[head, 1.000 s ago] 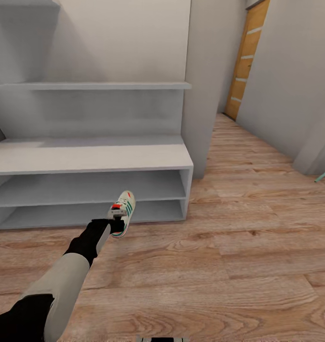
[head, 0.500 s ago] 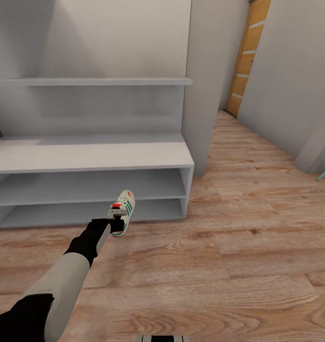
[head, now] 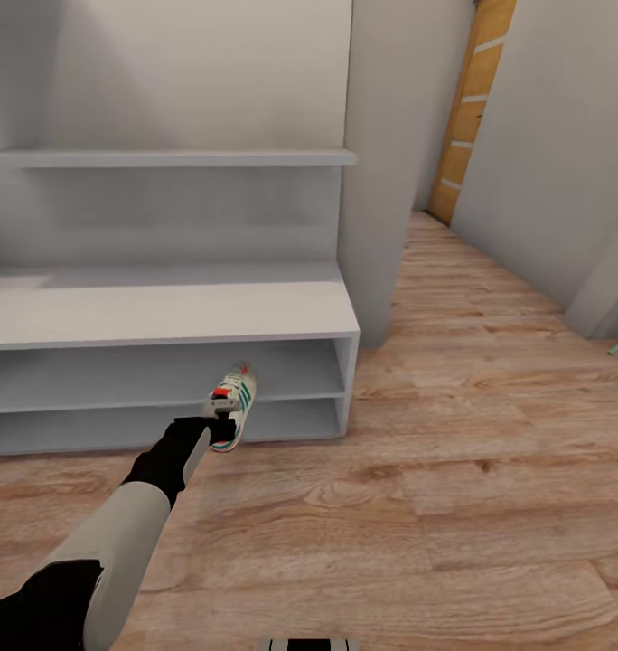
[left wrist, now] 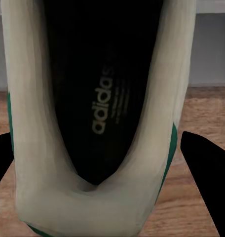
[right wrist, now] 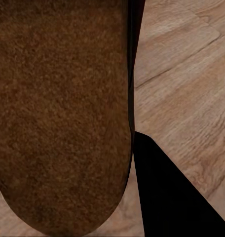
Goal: Pick up the two gym shoes and the two sandals from the corridor floor and place them onto the hallstand (shoe rack) in the corridor, making sure they are on the rack and not on the floor. Arrange them so the two gym shoes are next to each other and the two sandals are next to each other.
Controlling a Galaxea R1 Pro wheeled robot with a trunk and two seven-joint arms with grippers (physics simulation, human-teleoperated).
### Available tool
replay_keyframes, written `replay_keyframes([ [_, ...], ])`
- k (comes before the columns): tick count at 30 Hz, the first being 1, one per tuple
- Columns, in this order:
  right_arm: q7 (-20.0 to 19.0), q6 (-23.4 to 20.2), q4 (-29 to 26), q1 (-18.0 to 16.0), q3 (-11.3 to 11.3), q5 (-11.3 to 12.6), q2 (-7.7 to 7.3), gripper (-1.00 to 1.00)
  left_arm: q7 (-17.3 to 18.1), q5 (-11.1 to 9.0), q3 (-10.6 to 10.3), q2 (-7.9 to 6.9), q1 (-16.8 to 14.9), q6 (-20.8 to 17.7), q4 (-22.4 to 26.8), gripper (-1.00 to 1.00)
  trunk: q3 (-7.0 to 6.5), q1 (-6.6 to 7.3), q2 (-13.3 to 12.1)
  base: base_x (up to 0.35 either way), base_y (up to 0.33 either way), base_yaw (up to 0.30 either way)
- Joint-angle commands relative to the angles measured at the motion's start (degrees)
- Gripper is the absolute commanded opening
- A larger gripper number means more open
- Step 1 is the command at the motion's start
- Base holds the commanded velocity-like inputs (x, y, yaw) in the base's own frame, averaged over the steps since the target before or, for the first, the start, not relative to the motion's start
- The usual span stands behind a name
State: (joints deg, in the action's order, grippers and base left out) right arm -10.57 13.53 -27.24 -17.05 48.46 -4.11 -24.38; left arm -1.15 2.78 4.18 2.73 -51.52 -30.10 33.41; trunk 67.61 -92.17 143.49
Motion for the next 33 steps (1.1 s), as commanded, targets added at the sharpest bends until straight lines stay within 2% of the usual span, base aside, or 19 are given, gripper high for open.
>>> replay_keyframes([
  [1, -0.5, 0.2, 0.1, -0.1, 0.5, -0.2, 0.03, -1.0, 0.0, 0.3, 0.3, 0.07, 0.0, -0.3, 0.1, -1.0, 0.05, -0.02, 0.0, 0.281, -0.167, 0.0],
  [6, -0.5, 0.2, 0.1, -0.1, 0.5, -0.2, 0.04, -1.0, -0.5, 0.4, 0.2, 0.07, 0.1, -0.2, 0.1, -1.0, 0.05, -0.02, 0.0, 0.281, -0.182, 0.0],
  [11, -0.5, 0.2, 0.1, -0.1, 0.5, -0.2, 0.04, -1.0, -3.8, 0.4, 0.3, 0.08, 0.1, -0.1, 0.1, -1.0, 0.05, -0.02, 0.0, 0.279, -0.191, 0.0],
  [12, -0.5, 0.2, 0.1, -0.1, 0.5, -0.2, 0.04, -1.0, -5.9, 0.3, 0.3, 0.08, 0.2, 0.0, 0.1, -1.0, 0.05, -0.02, 0.0, 0.144, -0.077, 0.0],
  [15, -0.5, 0.2, 0.1, -0.1, 0.5, -0.2, 0.04, -1.0, -7.1, 0.2, 0.4, 0.09, 0.2, 0.1, 0.1, -1.0, 0.05, -0.02, 0.0, 0.079, -0.042, 0.0],
  [21, -0.5, 0.2, 0.1, -0.1, 0.5, -0.2, 0.04, -1.0, -7.7, 0.2, 0.4, 0.09, 0.3, 0.1, 0.1, -1.0, 0.05, -0.02, 0.0, 0.056, -0.008, 0.0],
  [33, -0.5, 0.2, 0.1, -0.1, 0.5, -0.2, 0.04, -1.0, -7.8, 0.2, 0.3, -0.08, 0.3, 0.2, 0.1, -1.0, 0.05, -0.02, 0.0, 0.255, 0.074, 0.0],
])
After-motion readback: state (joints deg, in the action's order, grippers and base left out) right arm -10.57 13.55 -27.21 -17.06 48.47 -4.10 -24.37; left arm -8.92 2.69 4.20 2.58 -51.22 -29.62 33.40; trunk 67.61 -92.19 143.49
